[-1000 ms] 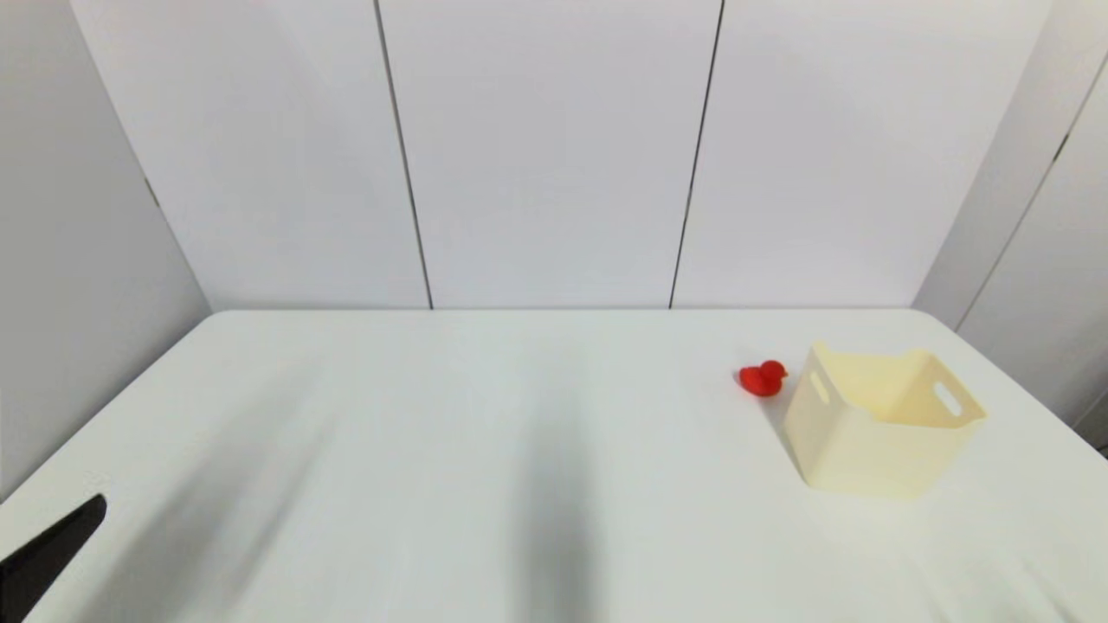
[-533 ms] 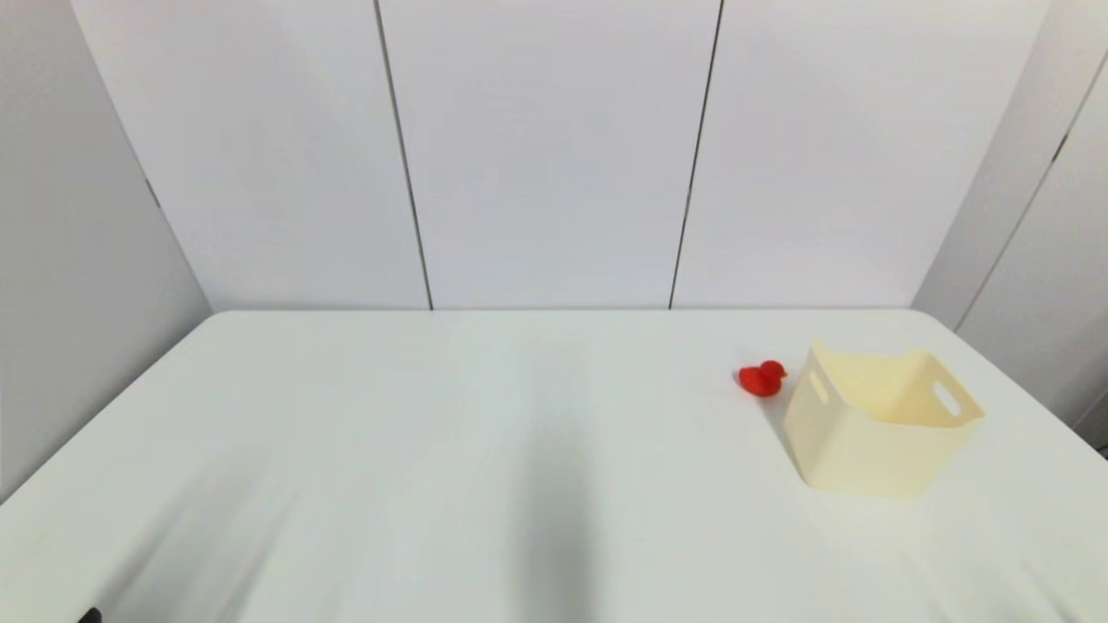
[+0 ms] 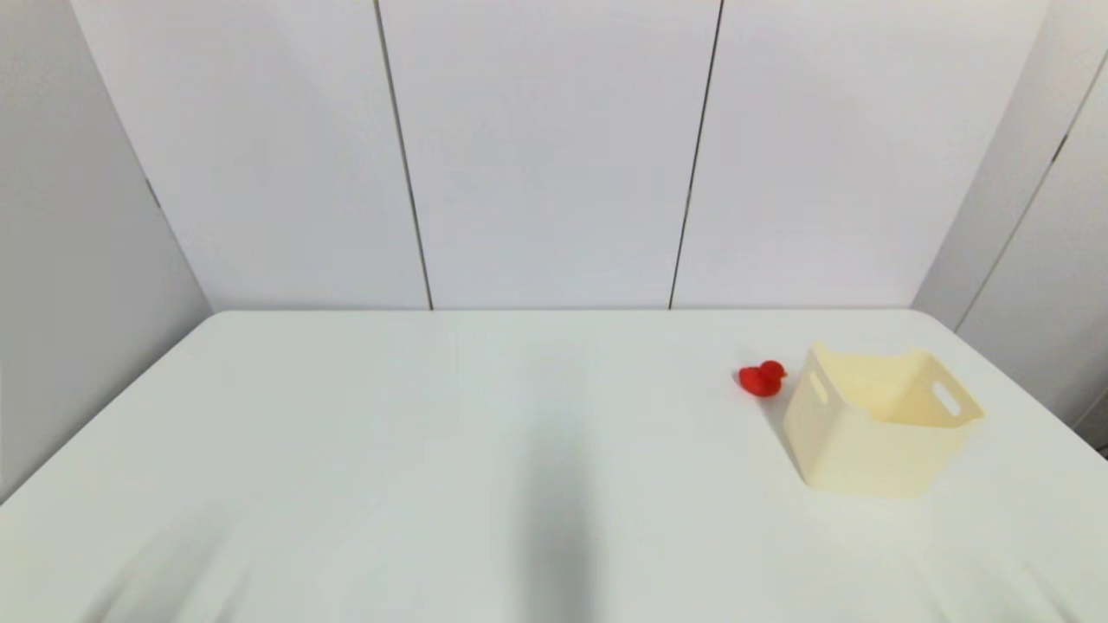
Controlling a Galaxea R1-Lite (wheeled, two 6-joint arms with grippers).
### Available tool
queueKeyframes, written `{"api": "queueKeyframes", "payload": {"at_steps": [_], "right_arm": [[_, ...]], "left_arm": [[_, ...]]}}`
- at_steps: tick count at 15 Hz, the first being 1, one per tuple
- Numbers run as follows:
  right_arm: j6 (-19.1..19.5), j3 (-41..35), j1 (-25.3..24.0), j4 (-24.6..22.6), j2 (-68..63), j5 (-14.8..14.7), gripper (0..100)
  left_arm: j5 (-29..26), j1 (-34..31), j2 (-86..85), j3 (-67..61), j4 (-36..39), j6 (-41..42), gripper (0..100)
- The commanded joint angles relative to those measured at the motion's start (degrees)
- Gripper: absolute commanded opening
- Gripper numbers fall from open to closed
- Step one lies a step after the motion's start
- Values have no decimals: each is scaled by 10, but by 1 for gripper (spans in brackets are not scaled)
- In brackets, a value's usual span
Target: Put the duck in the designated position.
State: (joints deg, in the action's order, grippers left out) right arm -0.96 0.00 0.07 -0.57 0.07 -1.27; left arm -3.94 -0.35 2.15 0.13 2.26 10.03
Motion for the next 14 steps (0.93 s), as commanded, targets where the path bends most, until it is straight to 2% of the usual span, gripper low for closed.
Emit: {"api": "queueKeyframes", "payload": {"at_steps": [1,14], "right_arm": [[0,0,0,0,-1,-1,100],[0,0,0,0,-1,-1,100]], "left_arm": [[2,0,-22,-1,-29,3,100],[12,0,-22,-1,-28,-39,100]]}}
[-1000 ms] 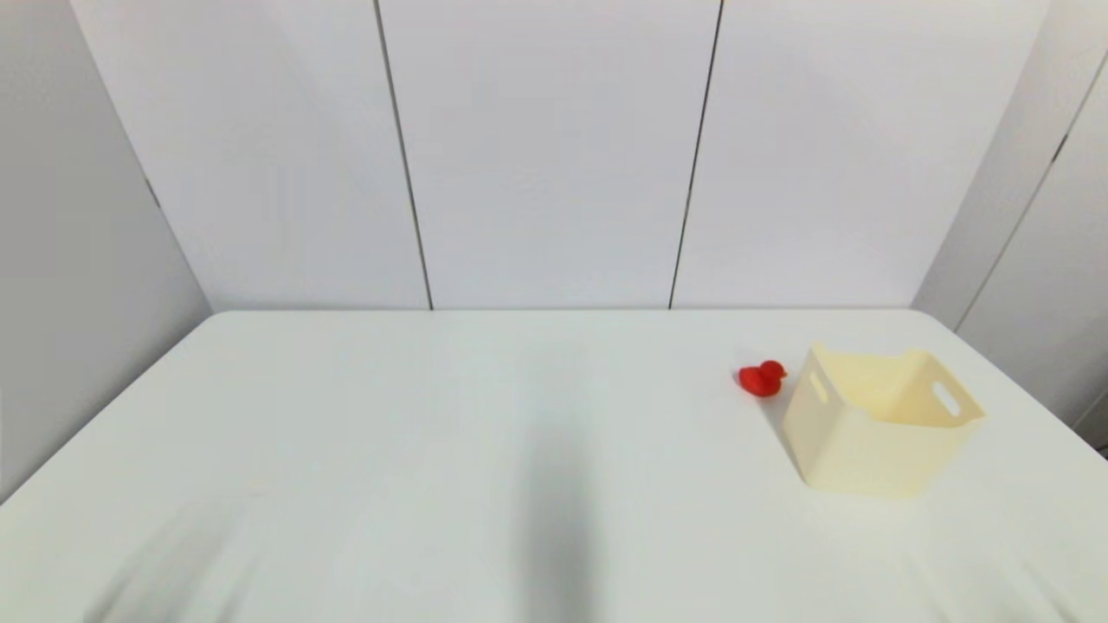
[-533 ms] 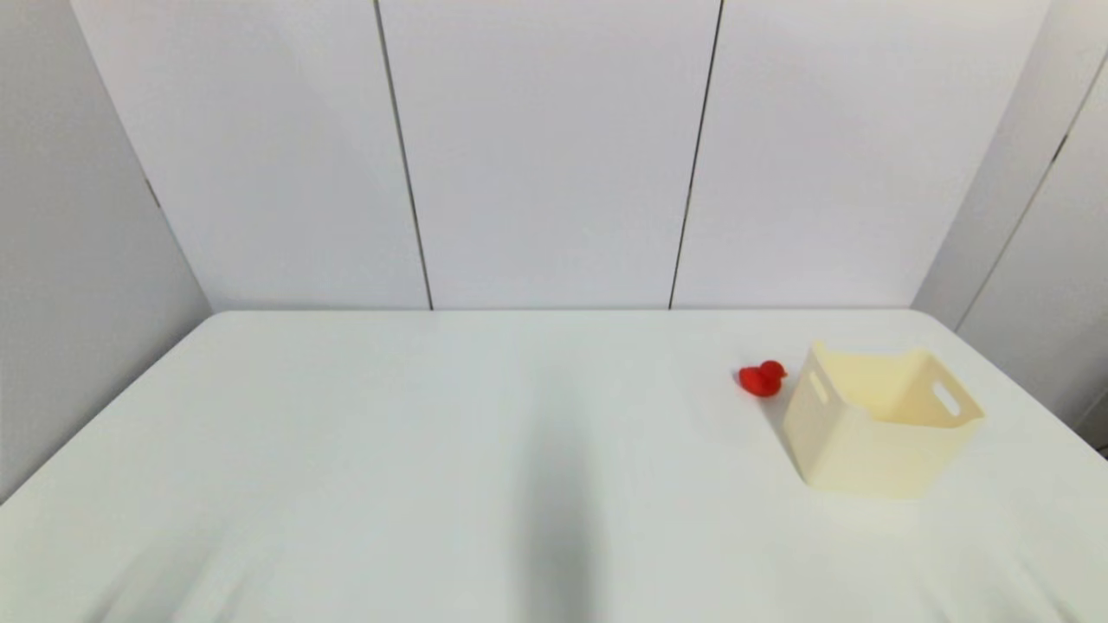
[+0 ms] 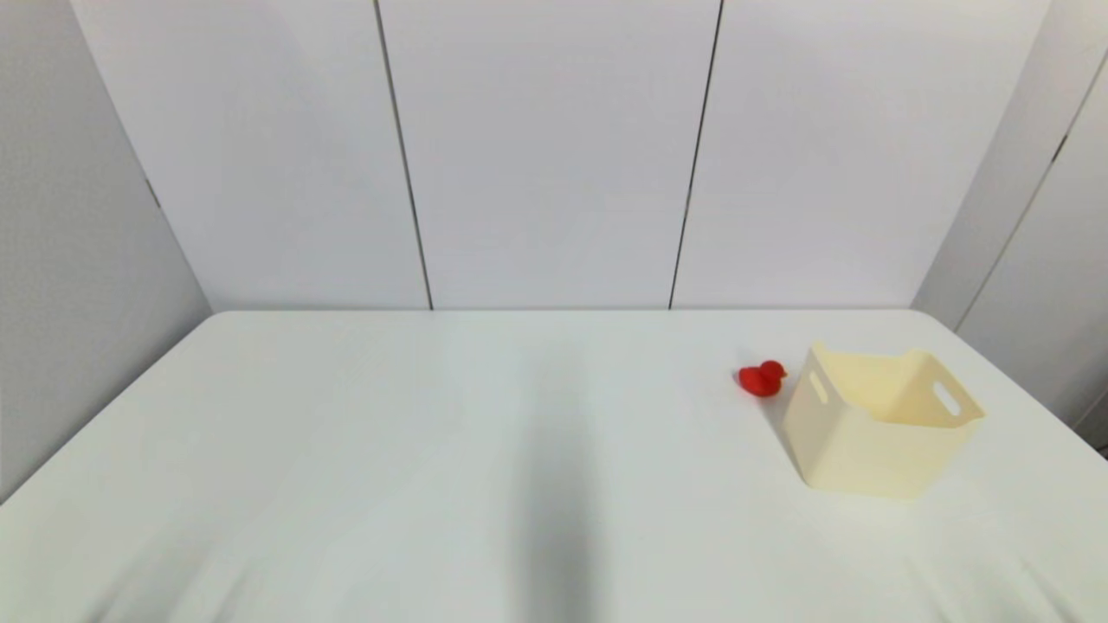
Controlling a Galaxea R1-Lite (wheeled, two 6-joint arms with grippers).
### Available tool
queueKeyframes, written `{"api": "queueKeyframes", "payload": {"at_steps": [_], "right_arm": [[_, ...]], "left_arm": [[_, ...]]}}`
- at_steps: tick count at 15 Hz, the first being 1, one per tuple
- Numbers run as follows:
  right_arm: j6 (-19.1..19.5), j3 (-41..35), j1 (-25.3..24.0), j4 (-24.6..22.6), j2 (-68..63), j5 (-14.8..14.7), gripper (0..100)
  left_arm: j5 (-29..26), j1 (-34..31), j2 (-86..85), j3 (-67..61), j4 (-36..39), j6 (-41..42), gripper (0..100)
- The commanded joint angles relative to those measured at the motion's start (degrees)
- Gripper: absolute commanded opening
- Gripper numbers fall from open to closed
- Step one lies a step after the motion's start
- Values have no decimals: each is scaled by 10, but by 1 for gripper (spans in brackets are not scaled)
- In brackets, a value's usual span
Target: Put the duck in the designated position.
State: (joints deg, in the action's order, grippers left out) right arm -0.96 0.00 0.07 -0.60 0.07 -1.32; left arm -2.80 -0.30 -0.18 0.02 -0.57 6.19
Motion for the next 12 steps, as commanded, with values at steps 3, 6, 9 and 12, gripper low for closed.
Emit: {"api": "queueKeyframes", "payload": {"at_steps": [3,6,9,12], "right_arm": [[0,0,0,0,-1,0,100],[0,0,0,0,-1,0,100],[0,0,0,0,-1,0,100],[0,0,-1,0,-1,0,100]], "left_arm": [[1,0,1,0,0,0,100],[1,0,1,0,0,0,100],[1,0,1,0,0,0,100],[1,0,1,0,0,0,100]]}}
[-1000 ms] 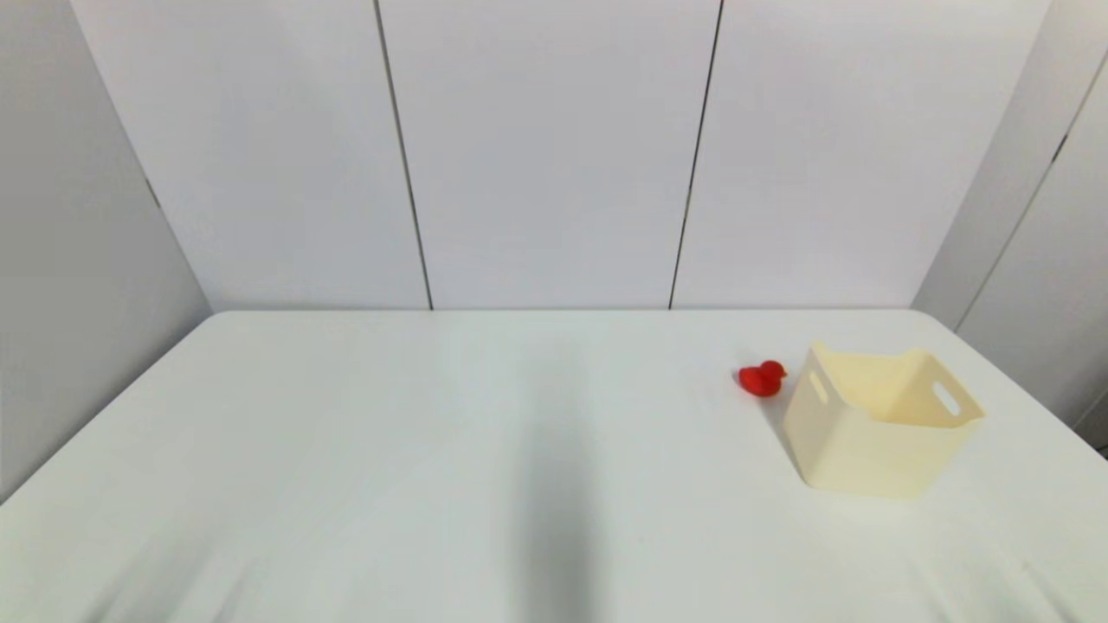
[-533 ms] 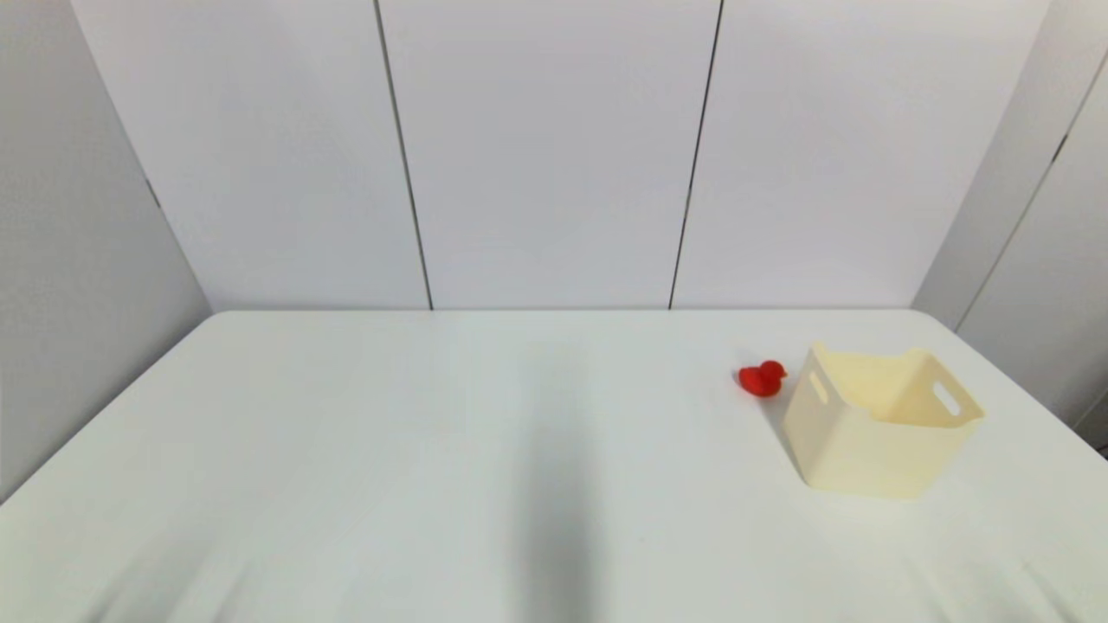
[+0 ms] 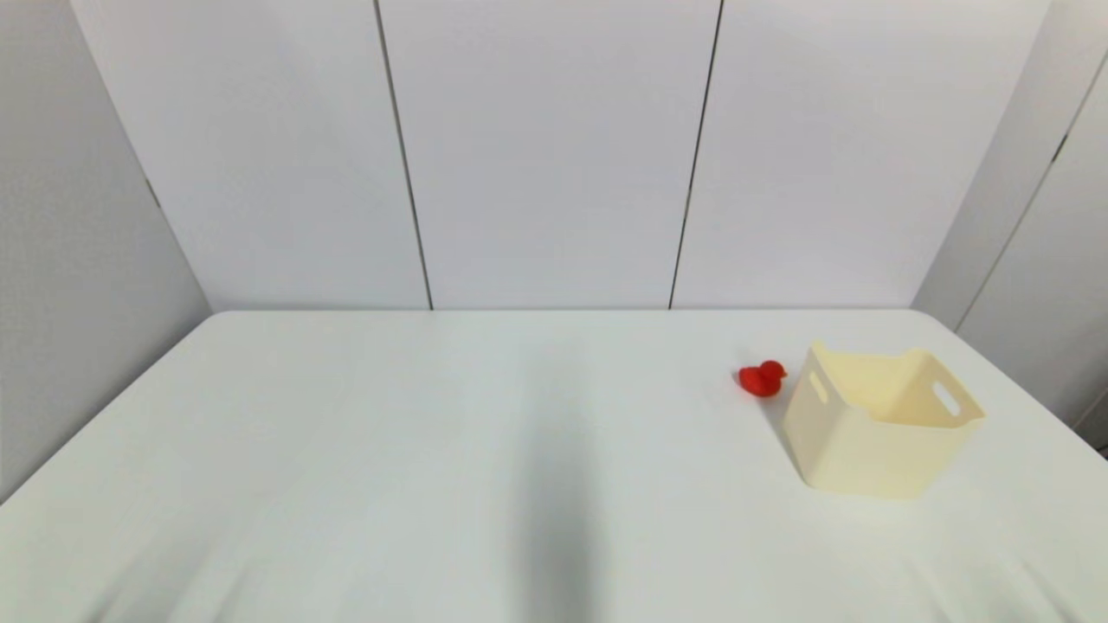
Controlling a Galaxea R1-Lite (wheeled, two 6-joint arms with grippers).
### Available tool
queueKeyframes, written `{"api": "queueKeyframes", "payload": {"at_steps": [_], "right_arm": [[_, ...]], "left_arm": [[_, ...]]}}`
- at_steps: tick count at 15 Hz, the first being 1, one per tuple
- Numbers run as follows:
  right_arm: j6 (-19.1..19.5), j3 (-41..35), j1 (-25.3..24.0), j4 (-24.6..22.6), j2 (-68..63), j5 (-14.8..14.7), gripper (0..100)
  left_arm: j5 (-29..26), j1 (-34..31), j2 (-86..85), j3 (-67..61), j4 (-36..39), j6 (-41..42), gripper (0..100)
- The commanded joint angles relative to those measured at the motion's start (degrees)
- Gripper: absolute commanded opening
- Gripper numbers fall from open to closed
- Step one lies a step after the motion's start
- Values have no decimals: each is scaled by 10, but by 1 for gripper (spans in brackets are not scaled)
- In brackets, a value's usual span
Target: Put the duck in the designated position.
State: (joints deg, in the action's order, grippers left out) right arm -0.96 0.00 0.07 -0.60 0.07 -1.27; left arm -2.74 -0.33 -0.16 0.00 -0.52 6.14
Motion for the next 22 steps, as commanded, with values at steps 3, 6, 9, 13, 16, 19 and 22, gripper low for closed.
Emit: {"api": "queueKeyframes", "payload": {"at_steps": [3,6,9,13,16,19,22], "right_arm": [[0,0,-1,0,-1,-1,100],[0,0,0,0,-1,-1,100],[0,0,0,0,-1,-1,100],[0,0,0,0,-1,-1,100],[-7,0,0,0,-1,-1,100],[-6,0,0,0,-1,-1,100],[-6,0,0,0,-1,-1,100]], "left_arm": [[0,0,1,0,0,1,100],[0,0,1,0,0,0,100],[0,0,1,0,0,0,100],[0,0,1,0,0,0,100],[0,0,1,0,0,1,100],[0,0,1,0,0,0,100],[0,0,1,0,0,1,100]]}}
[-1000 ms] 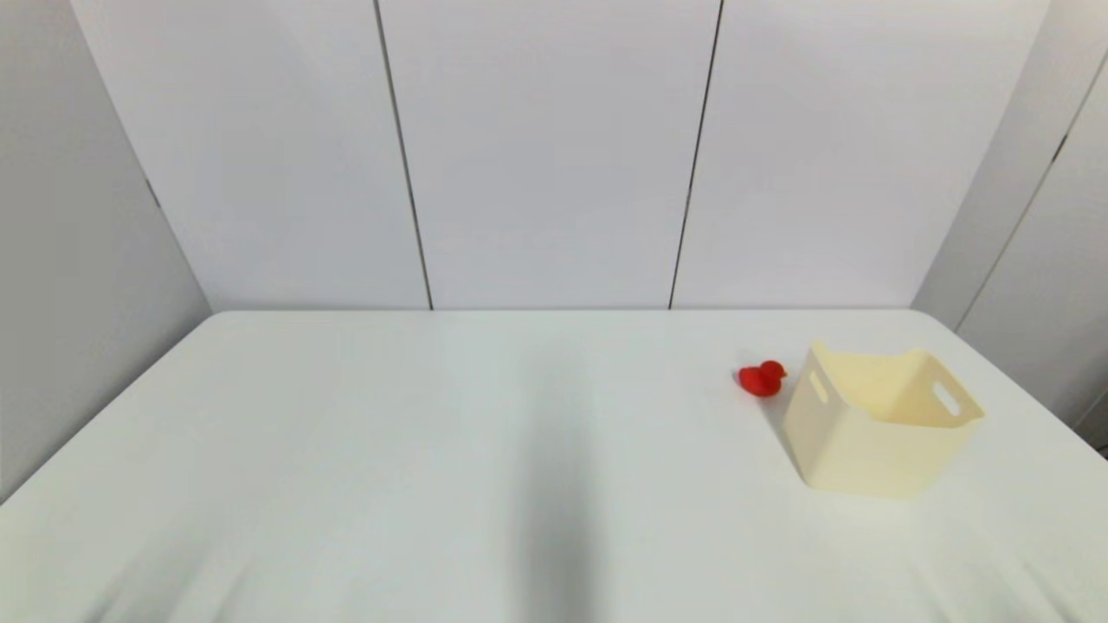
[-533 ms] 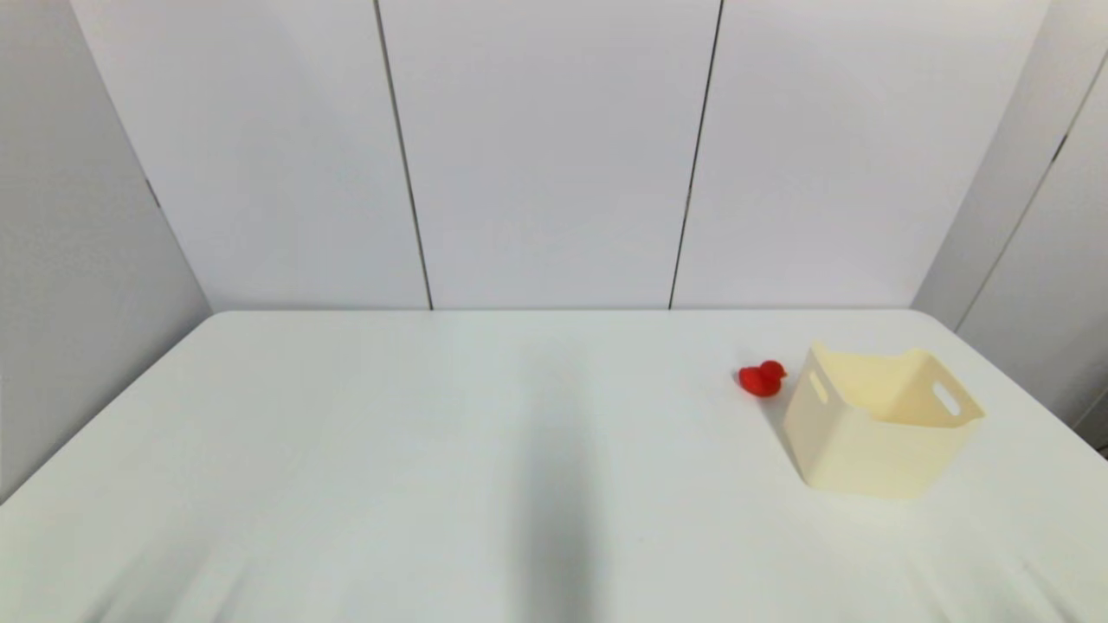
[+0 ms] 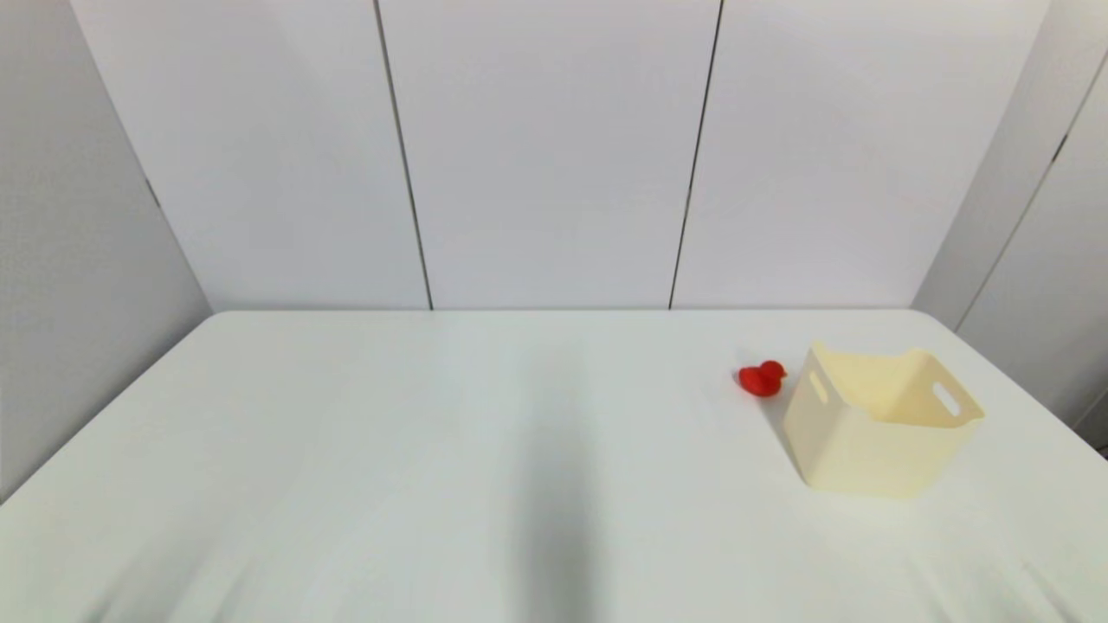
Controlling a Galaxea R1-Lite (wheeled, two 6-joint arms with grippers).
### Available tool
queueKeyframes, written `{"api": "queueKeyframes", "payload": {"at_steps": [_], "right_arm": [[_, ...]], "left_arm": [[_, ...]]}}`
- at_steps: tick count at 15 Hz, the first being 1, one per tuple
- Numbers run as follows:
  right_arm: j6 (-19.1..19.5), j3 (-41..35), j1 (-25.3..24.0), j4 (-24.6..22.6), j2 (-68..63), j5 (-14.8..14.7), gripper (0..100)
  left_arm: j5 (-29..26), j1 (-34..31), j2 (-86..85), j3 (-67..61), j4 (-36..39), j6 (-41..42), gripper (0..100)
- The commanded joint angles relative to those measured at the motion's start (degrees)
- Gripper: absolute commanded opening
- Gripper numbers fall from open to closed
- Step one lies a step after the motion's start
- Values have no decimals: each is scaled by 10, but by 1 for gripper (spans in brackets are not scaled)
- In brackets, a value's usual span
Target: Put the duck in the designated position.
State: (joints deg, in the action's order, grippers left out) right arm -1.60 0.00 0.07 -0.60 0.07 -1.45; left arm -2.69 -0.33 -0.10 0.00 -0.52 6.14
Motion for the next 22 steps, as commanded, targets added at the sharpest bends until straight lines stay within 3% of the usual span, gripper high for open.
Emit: {"api": "queueKeyframes", "payload": {"at_steps": [1,22], "right_arm": [[-1,0,0,0,-1,0,100],[-1,0,0,0,-1,0,100]], "left_arm": [[0,0,0,0,0,1,100],[0,0,0,0,0,0,100]]}}
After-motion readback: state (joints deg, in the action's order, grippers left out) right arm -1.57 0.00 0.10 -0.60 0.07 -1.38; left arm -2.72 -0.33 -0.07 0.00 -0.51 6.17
